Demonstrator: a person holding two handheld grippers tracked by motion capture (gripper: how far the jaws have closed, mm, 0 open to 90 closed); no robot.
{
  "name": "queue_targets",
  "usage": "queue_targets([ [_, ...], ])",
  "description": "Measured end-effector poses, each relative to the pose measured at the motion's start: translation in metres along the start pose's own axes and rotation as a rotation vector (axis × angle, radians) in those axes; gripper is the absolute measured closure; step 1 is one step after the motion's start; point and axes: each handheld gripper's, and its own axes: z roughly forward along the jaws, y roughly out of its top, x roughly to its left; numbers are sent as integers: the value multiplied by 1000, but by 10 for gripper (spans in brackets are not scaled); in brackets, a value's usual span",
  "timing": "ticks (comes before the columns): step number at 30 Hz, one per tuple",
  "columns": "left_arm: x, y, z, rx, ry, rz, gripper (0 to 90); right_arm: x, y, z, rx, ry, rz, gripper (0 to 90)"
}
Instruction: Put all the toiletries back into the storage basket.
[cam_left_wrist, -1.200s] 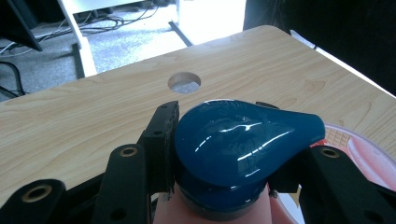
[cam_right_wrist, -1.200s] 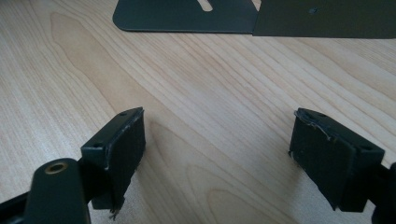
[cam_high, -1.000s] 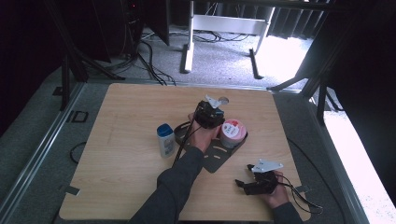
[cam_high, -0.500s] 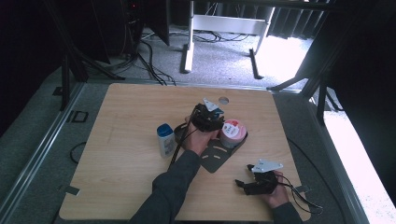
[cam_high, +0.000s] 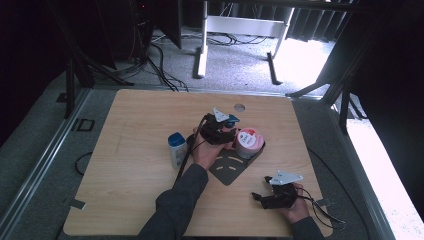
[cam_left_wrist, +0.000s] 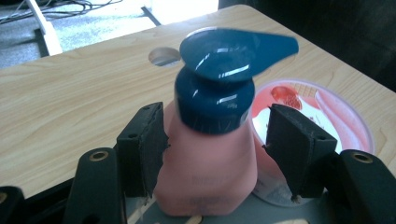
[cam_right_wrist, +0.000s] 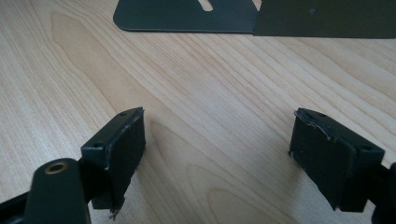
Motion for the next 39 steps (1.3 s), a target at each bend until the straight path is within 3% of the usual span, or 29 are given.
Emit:
queue_targets([
  [12,2,-7,-16,18,-27,14,412,0,0,0,0,0,-1,180],
  [16,3,-10,-23,14,-68,-6,423,0,0,0,0,-1,0,180],
  [20,1,-11,-30,17,-86,19,425,0,0,0,0,-1,0,181],
  [30,1,-16,-46,5,-113,21,431,0,0,0,0,-1,0,181],
  [39,-4,-19,-58,12,-134,66,431,0,0,0,0,-1,0,181],
])
